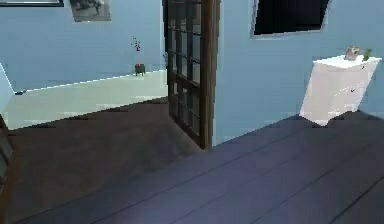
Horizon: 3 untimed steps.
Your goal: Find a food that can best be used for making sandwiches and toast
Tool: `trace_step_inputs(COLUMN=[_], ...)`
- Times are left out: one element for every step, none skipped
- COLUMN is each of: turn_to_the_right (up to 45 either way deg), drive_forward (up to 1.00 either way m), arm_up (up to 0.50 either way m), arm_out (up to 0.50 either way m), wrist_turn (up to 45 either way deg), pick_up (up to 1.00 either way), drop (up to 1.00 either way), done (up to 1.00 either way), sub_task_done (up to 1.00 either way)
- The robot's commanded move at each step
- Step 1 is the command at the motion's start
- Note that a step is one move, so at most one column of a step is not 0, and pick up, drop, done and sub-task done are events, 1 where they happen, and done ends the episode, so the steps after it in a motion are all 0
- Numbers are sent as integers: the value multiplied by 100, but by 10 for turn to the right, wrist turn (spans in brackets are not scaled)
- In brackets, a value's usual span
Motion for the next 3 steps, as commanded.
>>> trace_step_inputs(turn_to_the_right=[-300, 0, 60], drive_forward=[0, 30, 0], arm_up=[0, 0, 0], arm_out=[0, 0, 0], wrist_turn=[0, 0, 0], pick_up=[0, 0, 0], drop=[0, 0, 0], done=[0, 0, 0], sub_task_done=[0, 0, 0])
